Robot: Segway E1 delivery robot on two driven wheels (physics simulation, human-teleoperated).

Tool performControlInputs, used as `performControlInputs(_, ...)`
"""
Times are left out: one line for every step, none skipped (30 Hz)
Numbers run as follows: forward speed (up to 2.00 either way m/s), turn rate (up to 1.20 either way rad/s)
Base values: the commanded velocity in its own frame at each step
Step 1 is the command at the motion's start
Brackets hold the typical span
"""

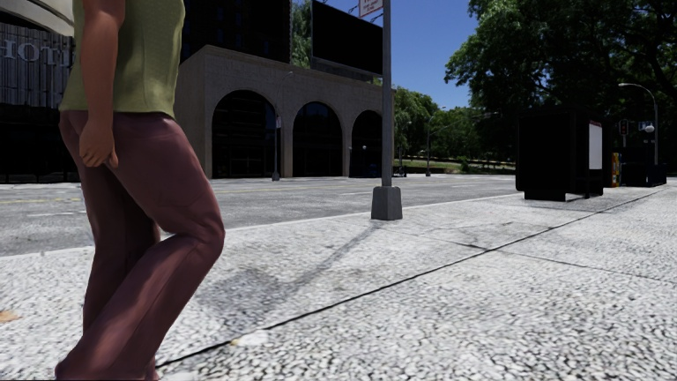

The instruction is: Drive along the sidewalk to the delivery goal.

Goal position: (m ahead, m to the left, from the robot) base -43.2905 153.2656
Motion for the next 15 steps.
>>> performControlInputs(0.0, 0.0)
performControlInputs(0.0, 0.0)
performControlInputs(0.0, 0.0)
performControlInputs(0.0, 0.0)
performControlInputs(0.0, 0.0)
performControlInputs(0.0, 0.0)
performControlInputs(0.0, 0.0)
performControlInputs(0.0, 0.0)
performControlInputs(0.0, 0.0)
performControlInputs(0.0, 0.0)
performControlInputs(0.0, 0.0)
performControlInputs(0.0, 0.0)
performControlInputs(0.0, 0.0)
performControlInputs(0.0, 0.0)
performControlInputs(0.0, 0.0)
